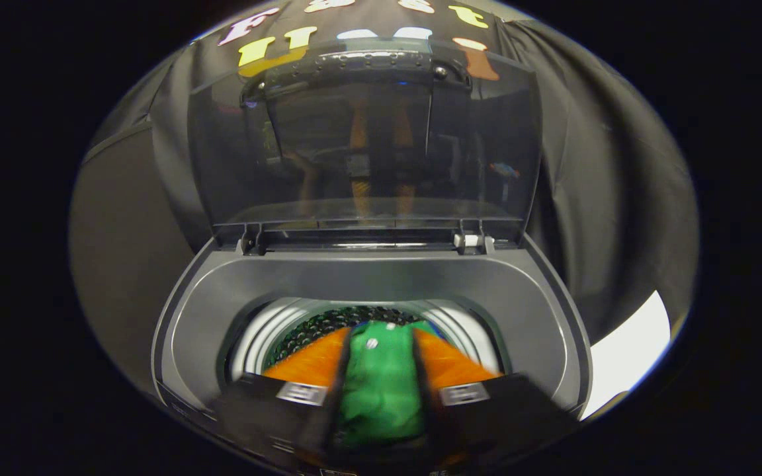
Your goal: Put the clothes into the washing machine and then close the washing machine lid.
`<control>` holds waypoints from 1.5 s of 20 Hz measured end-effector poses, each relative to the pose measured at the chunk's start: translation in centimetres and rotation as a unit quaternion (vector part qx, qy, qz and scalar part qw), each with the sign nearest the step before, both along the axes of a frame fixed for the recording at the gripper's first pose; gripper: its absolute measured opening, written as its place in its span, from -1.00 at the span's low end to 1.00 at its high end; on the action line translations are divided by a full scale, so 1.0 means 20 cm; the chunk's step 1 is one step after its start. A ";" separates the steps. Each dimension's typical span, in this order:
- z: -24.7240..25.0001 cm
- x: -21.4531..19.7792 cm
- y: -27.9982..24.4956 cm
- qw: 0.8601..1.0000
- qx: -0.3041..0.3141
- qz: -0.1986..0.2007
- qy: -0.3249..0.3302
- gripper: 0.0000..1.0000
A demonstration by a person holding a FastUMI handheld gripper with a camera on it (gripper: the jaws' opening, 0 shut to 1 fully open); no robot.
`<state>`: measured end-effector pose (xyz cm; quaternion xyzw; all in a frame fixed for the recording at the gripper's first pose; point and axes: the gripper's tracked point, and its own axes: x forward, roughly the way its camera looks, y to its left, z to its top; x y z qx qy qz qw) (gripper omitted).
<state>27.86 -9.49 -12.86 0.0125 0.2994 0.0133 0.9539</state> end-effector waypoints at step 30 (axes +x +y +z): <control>1.39 0.87 0.05 0.978 0.005 -0.005 -0.208 0.93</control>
